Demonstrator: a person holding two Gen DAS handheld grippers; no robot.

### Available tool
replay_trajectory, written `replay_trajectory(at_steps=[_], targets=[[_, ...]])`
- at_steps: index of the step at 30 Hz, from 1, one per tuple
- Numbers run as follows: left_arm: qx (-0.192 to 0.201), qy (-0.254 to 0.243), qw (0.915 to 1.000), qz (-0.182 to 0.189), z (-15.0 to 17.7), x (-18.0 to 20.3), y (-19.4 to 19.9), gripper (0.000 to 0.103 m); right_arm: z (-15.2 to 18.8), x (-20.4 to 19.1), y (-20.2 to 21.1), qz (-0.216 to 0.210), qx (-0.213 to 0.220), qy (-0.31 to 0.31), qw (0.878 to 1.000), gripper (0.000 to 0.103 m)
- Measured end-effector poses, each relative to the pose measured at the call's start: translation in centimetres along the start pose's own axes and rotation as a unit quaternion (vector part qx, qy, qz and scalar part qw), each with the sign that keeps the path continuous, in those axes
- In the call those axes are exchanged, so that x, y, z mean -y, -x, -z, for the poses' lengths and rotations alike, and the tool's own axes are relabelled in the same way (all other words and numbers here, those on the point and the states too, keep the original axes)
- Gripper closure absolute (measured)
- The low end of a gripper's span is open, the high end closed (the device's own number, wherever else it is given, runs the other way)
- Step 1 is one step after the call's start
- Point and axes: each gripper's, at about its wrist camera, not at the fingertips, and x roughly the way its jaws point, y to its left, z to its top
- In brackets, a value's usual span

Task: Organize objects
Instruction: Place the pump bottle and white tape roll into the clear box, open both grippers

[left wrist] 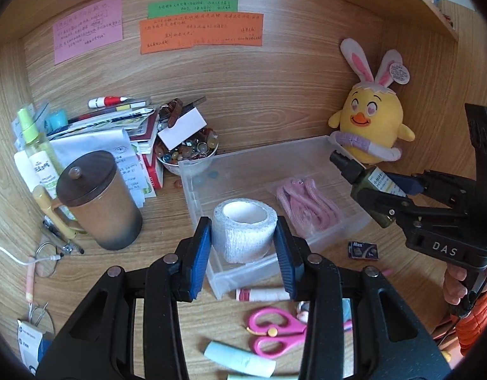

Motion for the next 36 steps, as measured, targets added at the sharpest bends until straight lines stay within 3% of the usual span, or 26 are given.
replay_trajectory(at_steps=[4, 13, 20, 27, 30, 34, 36], targets=[[-0.018, -0.005, 0.9998, -0.003, -0.7, 0.2, -2.4, 0.064, -1.1, 0.5, -2.0, 0.008, -0.014, -0.010, 1.000, 0.064], [-0.067, -0.011, 0.9976, -0.008, -0.7, -0.3, -6.6, 0.064, -1.7, -0.5, -6.7, -0.022, -0.062, 0.004, 0.998, 0.064], [-0.087, -0.022, 0.9959, -0.002, -0.5, 0.0, -8.0, 0.064, -1.3, -1.3, -8.8, -0.026, -0.087, 0.020, 0.996, 0.064], [-0.091, -0.036, 0.9952, -0.011, -0.3, 0.3, -8.0, 0.062, -1.1, -1.1, -8.5, -0.031, -0.093, 0.022, 0.995, 0.063], [-0.090, -0.038, 0.9952, -0.004, -0.1, 0.5, -7.3, 0.057, -1.0, -0.9, -7.8, -0.029, -0.089, 0.022, 0.995, 0.054], [-0.066, -0.047, 0.9967, -0.008, 0.1, 0.9, -5.4, 0.031, -0.7, -0.6, -6.3, -0.032, -0.081, 0.019, 0.996, 0.050], [-0.053, -0.053, 0.9971, -0.013, 0.3, 1.1, -4.2, 0.026, -0.5, -0.4, -5.3, -0.031, -0.074, 0.018, 0.997, 0.047]])
